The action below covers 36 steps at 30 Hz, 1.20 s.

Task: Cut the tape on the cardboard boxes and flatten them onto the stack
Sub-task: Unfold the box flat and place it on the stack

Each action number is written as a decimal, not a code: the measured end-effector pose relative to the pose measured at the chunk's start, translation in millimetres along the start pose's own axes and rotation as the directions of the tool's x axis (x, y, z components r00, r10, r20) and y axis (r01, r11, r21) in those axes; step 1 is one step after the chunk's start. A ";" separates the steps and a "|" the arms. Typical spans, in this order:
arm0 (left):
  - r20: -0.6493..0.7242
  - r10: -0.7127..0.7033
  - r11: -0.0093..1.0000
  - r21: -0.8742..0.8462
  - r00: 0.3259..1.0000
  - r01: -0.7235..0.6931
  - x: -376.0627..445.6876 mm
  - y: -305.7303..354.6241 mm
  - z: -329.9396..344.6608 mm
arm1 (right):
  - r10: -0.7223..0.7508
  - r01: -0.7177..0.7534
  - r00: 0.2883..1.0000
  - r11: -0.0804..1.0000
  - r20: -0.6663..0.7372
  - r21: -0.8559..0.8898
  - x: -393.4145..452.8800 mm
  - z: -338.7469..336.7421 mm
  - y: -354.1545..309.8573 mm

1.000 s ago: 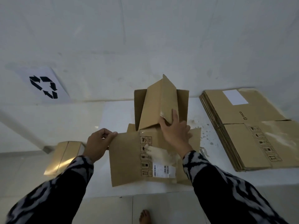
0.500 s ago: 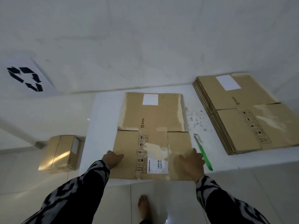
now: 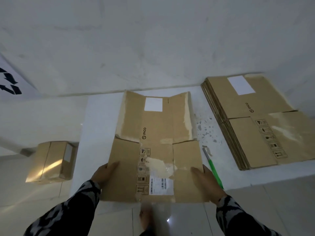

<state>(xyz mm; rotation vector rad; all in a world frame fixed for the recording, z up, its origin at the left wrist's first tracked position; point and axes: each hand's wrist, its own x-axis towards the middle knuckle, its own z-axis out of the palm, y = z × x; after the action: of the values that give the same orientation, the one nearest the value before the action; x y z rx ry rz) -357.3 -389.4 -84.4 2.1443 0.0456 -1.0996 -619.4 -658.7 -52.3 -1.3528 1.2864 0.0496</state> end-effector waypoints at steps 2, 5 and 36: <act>-0.016 0.097 0.994 0.054 0.995 -0.096 -8.9 7.6 2.7 | -0.105 0.105 0.994 0.993 -0.001 -0.059 -0.7 1.2 -4.5; -0.172 0.236 0.968 0.124 0.956 -0.217 -25.4 21.8 20.8 | -0.241 0.232 0.970 0.960 -0.041 -0.158 -6.8 -1.2 -21.2; -0.277 0.321 0.940 -0.022 0.906 -0.340 -95.4 297.0 473.8 | -0.372 0.330 0.926 0.885 -0.070 -0.328 164.5 -527.0 -60.8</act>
<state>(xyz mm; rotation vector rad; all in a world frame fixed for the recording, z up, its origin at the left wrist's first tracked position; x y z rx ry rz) -648.2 -872.7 -24.2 2.1259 -0.1487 -0.5978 -849.2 -1157.6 29.6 -1.8757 1.1525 -0.0948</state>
